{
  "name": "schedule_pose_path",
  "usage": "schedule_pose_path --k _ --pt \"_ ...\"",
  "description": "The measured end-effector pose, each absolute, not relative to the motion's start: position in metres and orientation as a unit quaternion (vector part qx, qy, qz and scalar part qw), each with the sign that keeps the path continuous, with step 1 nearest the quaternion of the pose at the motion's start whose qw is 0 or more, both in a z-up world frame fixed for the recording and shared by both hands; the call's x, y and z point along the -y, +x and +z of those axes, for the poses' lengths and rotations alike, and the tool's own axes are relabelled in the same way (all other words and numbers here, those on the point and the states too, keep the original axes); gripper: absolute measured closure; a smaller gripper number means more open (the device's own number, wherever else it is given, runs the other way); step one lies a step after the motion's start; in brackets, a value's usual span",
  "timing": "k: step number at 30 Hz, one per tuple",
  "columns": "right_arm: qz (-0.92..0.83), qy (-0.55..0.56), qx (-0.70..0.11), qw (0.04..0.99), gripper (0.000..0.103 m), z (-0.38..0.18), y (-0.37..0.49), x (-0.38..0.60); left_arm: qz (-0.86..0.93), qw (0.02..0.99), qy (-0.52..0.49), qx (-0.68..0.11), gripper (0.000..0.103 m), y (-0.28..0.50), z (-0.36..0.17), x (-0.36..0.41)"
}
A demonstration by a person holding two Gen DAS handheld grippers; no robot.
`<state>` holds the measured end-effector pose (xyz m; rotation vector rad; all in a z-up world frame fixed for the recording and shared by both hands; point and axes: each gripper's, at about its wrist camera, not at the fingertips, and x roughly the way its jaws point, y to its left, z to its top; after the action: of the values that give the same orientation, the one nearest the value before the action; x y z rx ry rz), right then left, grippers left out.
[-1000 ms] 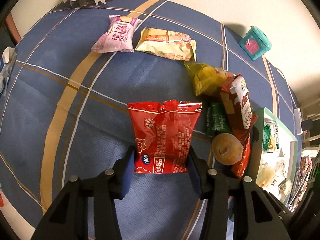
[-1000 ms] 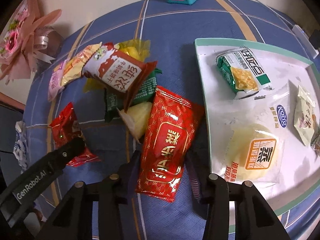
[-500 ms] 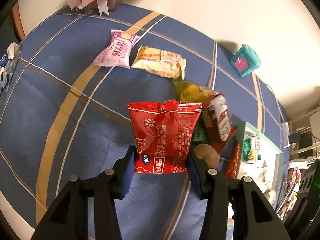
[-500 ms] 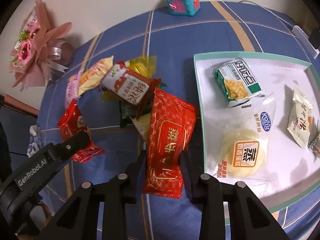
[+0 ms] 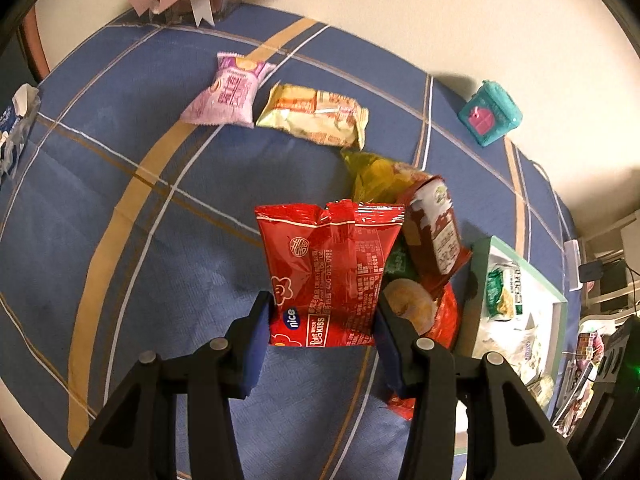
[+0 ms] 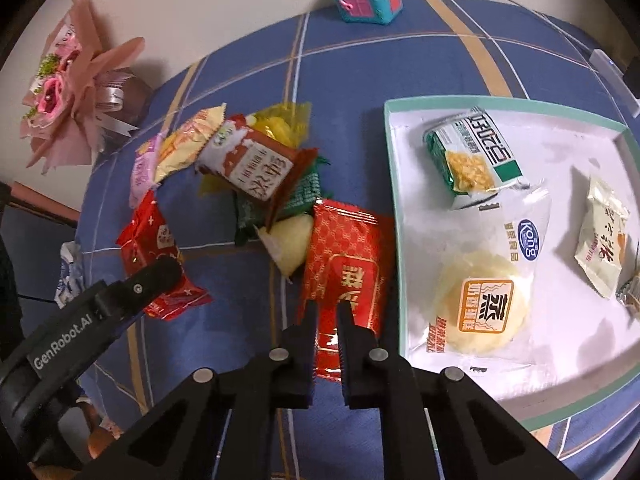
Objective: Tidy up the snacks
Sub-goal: 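Lift the red packet with left gripper while right lifts the red rectangular packet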
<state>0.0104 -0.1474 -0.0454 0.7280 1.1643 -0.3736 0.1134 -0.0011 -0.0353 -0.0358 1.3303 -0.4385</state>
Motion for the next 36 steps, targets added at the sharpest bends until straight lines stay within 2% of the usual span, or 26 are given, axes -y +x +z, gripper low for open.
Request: schedule_pose_path --k 7,12,17,22,28,36 --pt "-0.172 0.357 -0.538 0.744 0.090 -0.057 0.007 0.153 -0.197 0.752 -0.005 -0.629 0.053 0.113 -0.050 0.001" --pt "-0.178 0.369 -0.539 0.736 0.064 -0.064 0.006 0.156 -0.201 0.747 -0.006 -0.633 0.053 0.114 -0.052 0.001" --pt "-0.176 0.373 -0.541 0.734 0.060 -0.066 0.012 0.152 -0.195 0.742 -0.007 -0.641 0.053 0.118 -0.059 -0.001" --pt "-0.170 0.376 -0.540 0.733 0.045 -0.069 0.020 0.144 -0.191 0.738 -0.012 -0.647 0.052 0.121 -0.065 -0.001" --pt "-0.126 0.398 -0.525 0.742 0.045 -0.066 0.031 0.136 -0.187 0.736 -0.024 -0.650 0.052 0.124 -0.068 -0.004" --pt "-0.182 0.371 -0.535 0.737 0.046 -0.069 0.032 0.140 -0.185 0.735 -0.032 -0.652 0.052 0.124 -0.070 -0.007"
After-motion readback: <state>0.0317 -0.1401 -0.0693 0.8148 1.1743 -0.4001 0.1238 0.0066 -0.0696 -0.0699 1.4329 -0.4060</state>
